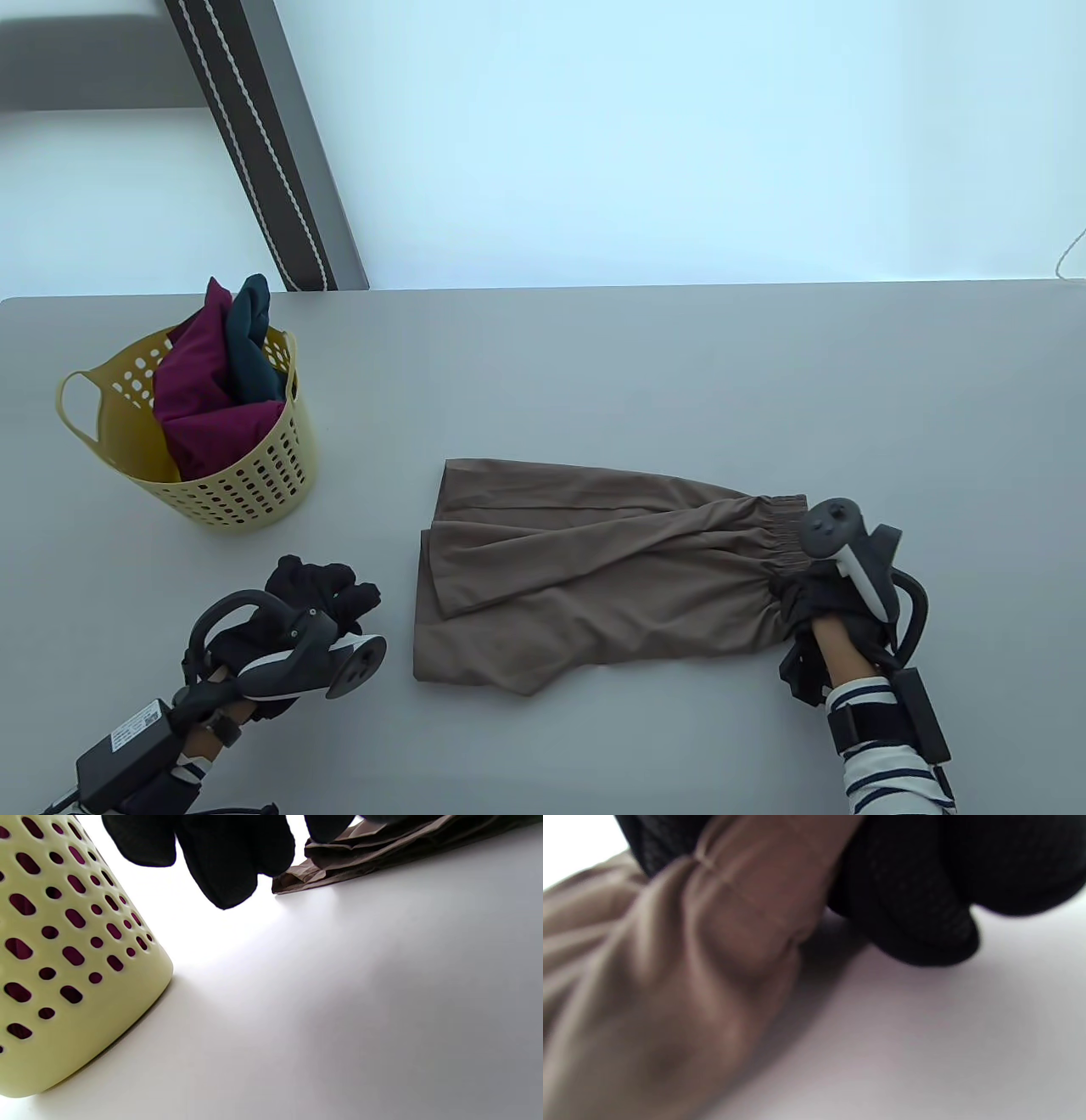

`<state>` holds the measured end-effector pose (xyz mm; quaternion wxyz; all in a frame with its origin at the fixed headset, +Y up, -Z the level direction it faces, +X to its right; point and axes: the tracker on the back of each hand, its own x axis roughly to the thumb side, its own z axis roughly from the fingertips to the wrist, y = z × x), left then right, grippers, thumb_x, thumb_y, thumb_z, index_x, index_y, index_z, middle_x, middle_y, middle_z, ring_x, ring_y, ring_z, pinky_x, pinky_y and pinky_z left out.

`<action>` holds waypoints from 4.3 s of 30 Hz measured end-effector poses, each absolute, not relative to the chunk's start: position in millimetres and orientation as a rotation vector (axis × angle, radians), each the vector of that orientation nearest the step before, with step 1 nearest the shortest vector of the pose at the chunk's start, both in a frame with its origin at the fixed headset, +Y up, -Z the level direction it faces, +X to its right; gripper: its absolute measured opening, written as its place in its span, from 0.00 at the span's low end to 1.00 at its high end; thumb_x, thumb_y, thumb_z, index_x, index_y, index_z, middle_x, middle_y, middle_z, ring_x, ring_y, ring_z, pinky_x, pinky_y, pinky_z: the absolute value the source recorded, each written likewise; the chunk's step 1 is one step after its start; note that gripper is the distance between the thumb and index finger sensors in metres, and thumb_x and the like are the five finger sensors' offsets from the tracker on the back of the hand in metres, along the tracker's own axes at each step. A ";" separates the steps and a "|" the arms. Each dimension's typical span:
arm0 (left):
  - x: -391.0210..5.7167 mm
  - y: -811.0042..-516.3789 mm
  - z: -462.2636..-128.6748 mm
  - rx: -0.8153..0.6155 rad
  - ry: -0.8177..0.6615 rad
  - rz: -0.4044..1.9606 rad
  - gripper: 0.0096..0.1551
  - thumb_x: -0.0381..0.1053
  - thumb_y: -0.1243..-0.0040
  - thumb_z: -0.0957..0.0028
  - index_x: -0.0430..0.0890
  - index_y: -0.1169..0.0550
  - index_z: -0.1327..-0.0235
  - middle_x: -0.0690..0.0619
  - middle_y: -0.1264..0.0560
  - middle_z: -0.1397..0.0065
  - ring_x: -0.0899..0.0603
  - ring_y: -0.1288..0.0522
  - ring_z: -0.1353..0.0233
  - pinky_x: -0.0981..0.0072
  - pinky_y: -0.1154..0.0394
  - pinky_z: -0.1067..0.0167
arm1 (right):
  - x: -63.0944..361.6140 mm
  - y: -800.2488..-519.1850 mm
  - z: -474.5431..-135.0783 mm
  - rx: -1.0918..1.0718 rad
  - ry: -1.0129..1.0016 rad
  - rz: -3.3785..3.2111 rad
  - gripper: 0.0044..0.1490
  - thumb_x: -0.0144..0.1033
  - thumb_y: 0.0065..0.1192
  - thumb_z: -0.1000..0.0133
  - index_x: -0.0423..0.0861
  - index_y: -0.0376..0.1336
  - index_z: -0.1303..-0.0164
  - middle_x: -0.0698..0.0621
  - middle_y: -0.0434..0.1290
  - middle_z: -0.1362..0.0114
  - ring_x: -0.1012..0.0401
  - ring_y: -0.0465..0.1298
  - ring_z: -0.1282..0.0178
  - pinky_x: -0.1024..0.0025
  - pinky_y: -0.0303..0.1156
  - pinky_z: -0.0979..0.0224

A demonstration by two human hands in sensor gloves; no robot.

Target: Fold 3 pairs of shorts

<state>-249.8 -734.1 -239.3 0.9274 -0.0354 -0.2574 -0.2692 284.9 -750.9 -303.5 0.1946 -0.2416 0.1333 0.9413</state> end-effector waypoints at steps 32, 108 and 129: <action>-241.9 -721.9 -226.4 -0.063 -0.604 -0.549 0.30 0.60 0.58 0.48 0.56 0.41 0.31 0.47 0.32 0.25 0.41 0.23 0.29 0.38 0.30 0.29 | -17.4 -712.9 -269.3 0.766 0.306 2.679 0.63 0.60 0.38 0.44 0.36 0.10 0.36 0.25 0.15 0.34 0.23 0.24 0.37 0.29 0.33 0.38; -242.6 -734.2 -240.4 -0.160 -0.584 -0.553 0.30 0.60 0.58 0.48 0.56 0.40 0.31 0.47 0.32 0.24 0.41 0.23 0.29 0.38 0.30 0.29 | 369.6 -741.2 -329.2 -1.090 -0.174 1.739 0.62 0.55 0.39 0.38 0.25 0.14 0.36 0.15 0.20 0.37 0.20 0.29 0.41 0.30 0.37 0.43; -250.5 -730.3 -243.3 -0.114 -0.540 -0.586 0.33 0.61 0.58 0.48 0.54 0.45 0.29 0.45 0.33 0.24 0.40 0.24 0.28 0.38 0.31 0.29 | 152.1 -671.2 -253.1 0.504 -0.414 3.072 0.48 0.54 0.47 0.42 0.36 0.42 0.22 0.27 0.42 0.22 0.28 0.48 0.24 0.36 0.51 0.28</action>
